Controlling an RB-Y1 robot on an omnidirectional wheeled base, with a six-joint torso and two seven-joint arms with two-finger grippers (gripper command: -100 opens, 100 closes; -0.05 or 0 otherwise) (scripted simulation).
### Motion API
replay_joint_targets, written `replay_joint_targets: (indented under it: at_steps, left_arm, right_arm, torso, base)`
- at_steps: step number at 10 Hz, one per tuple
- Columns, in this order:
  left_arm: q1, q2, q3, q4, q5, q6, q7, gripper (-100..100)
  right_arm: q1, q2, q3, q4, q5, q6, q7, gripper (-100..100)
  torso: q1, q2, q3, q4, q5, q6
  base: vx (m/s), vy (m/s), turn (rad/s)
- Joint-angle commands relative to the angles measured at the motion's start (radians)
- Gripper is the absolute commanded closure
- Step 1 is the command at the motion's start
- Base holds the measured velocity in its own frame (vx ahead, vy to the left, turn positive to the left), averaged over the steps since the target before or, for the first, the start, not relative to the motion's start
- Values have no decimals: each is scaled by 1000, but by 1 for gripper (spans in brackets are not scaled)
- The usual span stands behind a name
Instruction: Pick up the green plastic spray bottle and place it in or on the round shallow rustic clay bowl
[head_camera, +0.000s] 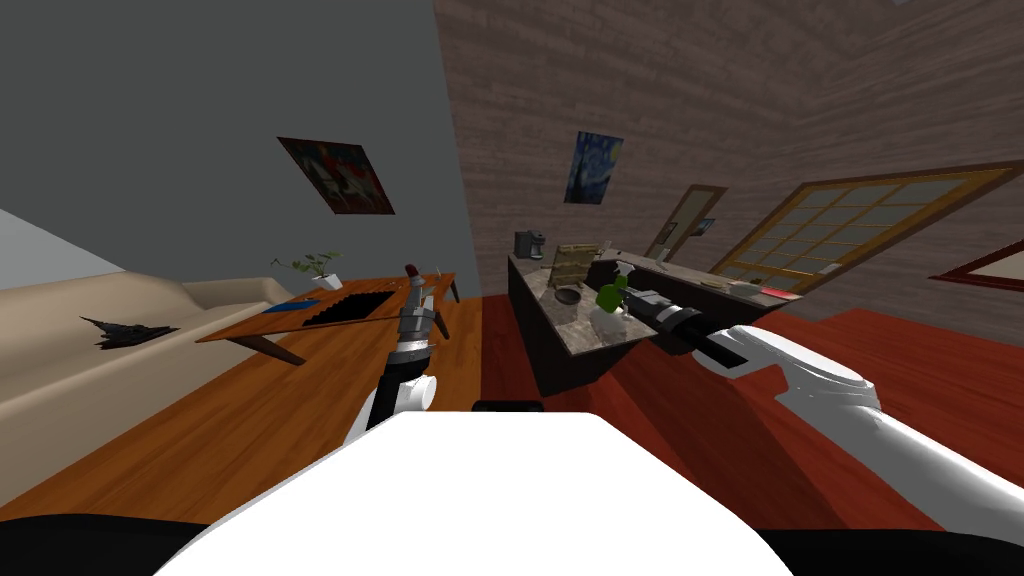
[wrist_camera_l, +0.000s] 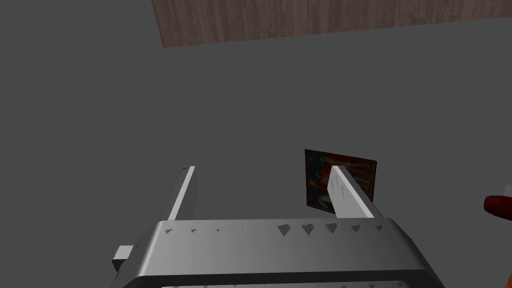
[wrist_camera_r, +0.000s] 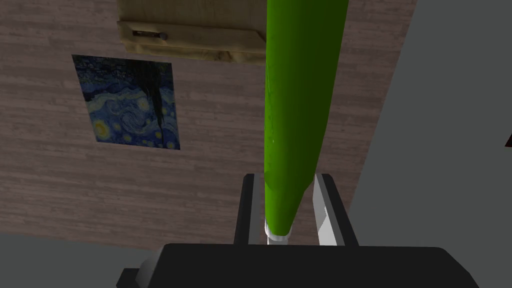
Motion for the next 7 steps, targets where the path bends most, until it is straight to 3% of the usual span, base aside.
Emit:
replay_joint_targets:
  at_steps: [1, 3, 7]
  left_arm:
    - [0, 0, 0, 0, 0, 0, 0, 0]
    - [0, 0, 0, 0, 0, 0, 0, 0]
    - [0, 0, 0, 0, 0, 0, 0, 0]
  right_arm:
    - [15, -24, -2, -8, -3, 6, -24, 100]
    - [36, -46, 0, -17, -5, 12, -46, 100]
    - [115, -113, 17, -45, -11, 33, -113, 100]
  torso:
    - [0, 0, 0, 0, 0, 0]
    - [-2, -4, -3, -2, -1, -1]
    - [-3, -11, -7, -4, -2, -2]
  base:
    - [170, 28, 26]
    - [186, 5, 25]
    - [256, 10, 35]
